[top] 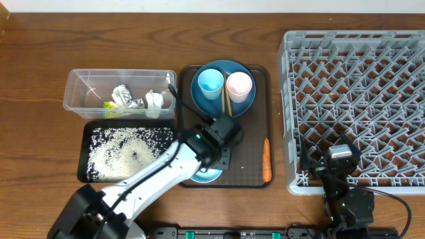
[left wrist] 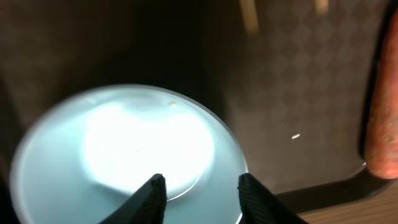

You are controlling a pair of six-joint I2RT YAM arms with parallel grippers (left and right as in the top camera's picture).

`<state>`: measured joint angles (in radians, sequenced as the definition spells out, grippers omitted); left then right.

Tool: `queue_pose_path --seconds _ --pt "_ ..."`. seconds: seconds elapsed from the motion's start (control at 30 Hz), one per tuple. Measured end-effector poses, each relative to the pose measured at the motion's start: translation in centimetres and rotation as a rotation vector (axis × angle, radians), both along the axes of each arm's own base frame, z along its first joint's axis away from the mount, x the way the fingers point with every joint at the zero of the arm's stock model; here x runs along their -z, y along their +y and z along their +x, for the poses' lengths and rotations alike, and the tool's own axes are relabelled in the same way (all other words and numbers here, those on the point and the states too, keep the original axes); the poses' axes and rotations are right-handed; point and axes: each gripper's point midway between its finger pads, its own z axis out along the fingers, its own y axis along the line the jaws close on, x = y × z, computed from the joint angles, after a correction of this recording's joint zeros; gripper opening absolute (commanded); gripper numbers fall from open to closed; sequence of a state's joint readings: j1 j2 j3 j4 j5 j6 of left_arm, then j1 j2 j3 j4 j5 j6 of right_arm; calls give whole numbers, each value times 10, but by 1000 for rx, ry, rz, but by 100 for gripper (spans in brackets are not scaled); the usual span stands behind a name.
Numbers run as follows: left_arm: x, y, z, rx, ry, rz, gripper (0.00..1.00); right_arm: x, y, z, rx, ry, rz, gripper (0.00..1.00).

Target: Sort waste into correct bins and load items into the dishwasher rack

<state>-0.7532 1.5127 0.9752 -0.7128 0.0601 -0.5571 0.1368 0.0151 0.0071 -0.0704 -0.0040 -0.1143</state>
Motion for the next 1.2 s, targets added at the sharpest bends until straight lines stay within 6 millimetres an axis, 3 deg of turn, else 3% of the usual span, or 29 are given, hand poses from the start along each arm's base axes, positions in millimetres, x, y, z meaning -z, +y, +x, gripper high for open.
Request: queue_pose_path --seconds 0.33,0.63,1.0,1.2 --pt "-70 16 42 -76 -117 -69 49 0 0 0 0 0 0 99" --pt "-111 41 89 -181 -231 -121 50 0 0 0 0 0 0 99" --pt "-129 32 119 -191 -351 -192 50 0 0 0 0 0 0 99" --pt "-107 24 135 -190 -331 -179 50 0 0 0 0 0 0 99"
